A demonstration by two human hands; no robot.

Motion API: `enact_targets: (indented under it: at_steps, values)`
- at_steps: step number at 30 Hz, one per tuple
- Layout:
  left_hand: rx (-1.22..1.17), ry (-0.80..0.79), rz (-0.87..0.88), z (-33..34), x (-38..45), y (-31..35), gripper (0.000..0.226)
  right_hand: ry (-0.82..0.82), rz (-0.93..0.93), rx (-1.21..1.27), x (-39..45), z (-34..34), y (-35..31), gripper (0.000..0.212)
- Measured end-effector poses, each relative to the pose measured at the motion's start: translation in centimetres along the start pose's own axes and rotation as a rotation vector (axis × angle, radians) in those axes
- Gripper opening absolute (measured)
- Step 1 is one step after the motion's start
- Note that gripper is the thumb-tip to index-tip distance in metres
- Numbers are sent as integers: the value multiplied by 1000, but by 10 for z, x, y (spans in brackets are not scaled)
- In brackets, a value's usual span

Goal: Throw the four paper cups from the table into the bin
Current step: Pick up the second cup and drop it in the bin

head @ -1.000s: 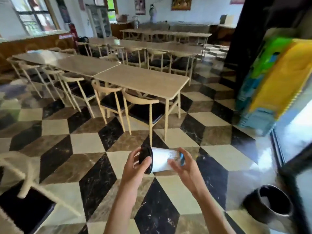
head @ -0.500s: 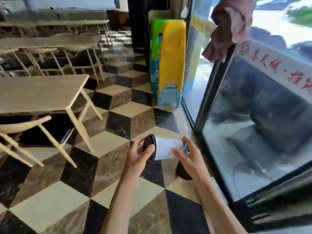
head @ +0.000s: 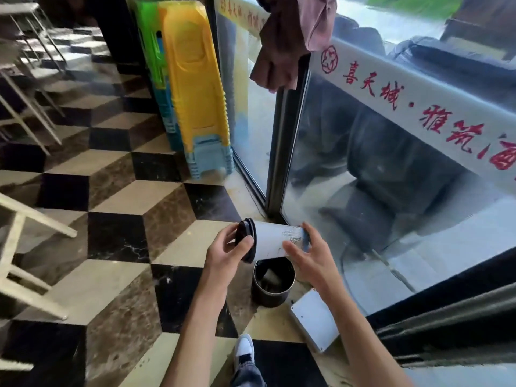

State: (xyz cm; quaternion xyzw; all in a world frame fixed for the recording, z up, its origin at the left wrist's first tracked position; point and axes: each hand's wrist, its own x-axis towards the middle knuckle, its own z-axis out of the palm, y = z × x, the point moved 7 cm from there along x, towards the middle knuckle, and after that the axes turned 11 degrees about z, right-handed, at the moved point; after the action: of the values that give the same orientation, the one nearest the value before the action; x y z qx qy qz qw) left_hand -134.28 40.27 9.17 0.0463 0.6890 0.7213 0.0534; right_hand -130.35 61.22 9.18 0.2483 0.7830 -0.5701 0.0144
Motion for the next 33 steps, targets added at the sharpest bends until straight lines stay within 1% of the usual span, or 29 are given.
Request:
enact_targets:
  at_steps: [4, 7, 10, 12, 14, 16, 20, 22, 24, 27, 31, 32, 33]
  values:
    - [5, -51, -24, 9, 67, -17, 67, 31, 61, -21, 61, 4, -10, 79]
    - [7, -76, -49, 17, 107, -38, 59, 51, 137, -7, 96, 10, 0, 76]
    - [0, -81, -115, 24, 135, -70, 57, 36, 225, 13, 130, 18, 27, 74]
    - [-22, -83, -168, 28, 145, -97, 46, 13, 280, 11, 149, 25, 48, 75]
    - [-28, -62, -242, 29, 153, -136, 44, -3, 332, -12, 170, 35, 77, 76]
    - [-11, -32, -306, 30, 157, -180, 47, -34, 376, -36, 190, 47, 110, 76]
    - [43, 19, -432, 35, 161, -280, 38, -90, 486, -87, 232, 74, 194, 76]
    - [71, 48, -485, 38, 161, -337, 39, -121, 528, -115, 254, 89, 245, 74]
    - [118, 42, -547, 44, 159, -396, 41, -127, 575, -136, 274, 102, 303, 73]
    - [181, 32, -637, 49, 152, -479, 37, -147, 623, -169, 303, 122, 384, 73]
    - [233, 52, -674, 50, 156, -569, 41, -162, 662, -173, 335, 153, 472, 76]
    - [248, 71, -680, 49, 158, -586, 39, -167, 662, -180, 342, 161, 487, 76]
    - [264, 84, -682, 48, 160, -601, 32, -173, 662, -184, 349, 168, 501, 75]
